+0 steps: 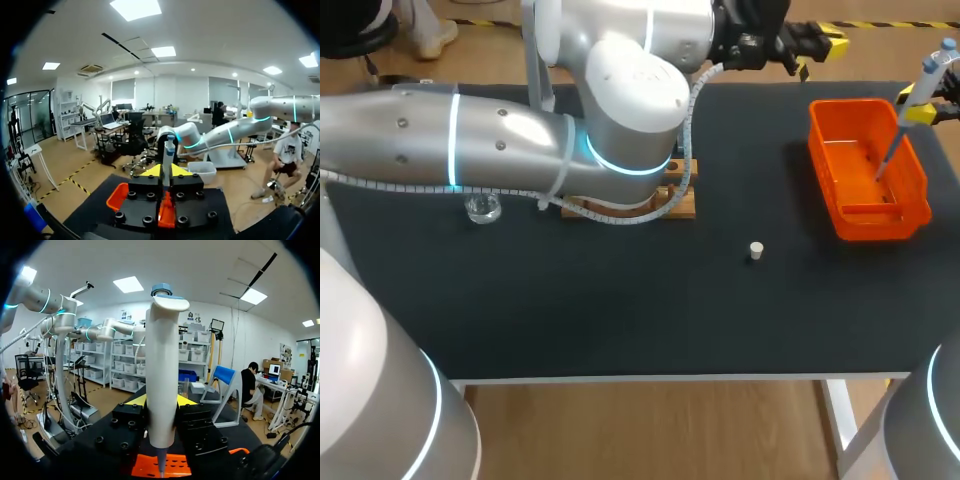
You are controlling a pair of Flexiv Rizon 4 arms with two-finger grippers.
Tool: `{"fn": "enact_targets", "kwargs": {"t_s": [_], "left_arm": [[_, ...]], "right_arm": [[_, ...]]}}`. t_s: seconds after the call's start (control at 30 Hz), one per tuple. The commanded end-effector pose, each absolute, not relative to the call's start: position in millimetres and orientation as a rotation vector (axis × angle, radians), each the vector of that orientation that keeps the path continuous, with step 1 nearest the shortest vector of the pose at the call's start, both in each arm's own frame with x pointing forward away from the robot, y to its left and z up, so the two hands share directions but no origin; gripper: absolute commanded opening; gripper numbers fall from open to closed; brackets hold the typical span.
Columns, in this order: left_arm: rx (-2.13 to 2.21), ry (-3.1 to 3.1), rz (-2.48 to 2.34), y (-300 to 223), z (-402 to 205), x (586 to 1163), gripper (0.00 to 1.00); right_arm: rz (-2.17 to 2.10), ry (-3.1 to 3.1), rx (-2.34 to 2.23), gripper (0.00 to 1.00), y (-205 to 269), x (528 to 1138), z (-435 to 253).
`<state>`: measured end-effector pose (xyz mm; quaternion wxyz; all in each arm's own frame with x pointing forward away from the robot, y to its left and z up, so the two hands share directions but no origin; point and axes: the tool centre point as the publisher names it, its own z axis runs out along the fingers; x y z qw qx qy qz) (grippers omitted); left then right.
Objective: Invert the test tube, pick up the pipette, mount the tip to pipette, aspirate from beaker and dispense into the tube, eject the tip, return the pipette, and cap with the stopper.
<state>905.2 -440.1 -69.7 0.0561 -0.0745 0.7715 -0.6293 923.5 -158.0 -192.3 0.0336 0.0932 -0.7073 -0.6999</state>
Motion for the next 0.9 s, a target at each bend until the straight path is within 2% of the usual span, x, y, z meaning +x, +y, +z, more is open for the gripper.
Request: {"fn": "enact_targets", "kwargs": {"t_s": [0.03,0.33,0.9], "left_arm": [[-0.227,2.331,-1.918,-441.3,-71.8,905.0,0.0],[-0.227,2.331,-1.918,-441.3,-71.8,905.0,0.0],[-0.234,2.238,-1.949,-500.0,-73.5,903.3,0.0]], "right_arm": [[-2.149,-2.172,0.295,0.0,-160.2,925.6,-192.9],[-2.149,-2.172,0.295,0.0,-160.2,925.6,-192.9],[-2.149,-2.172,0.295,0.0,-160.2,925.6,-192.9]]}}
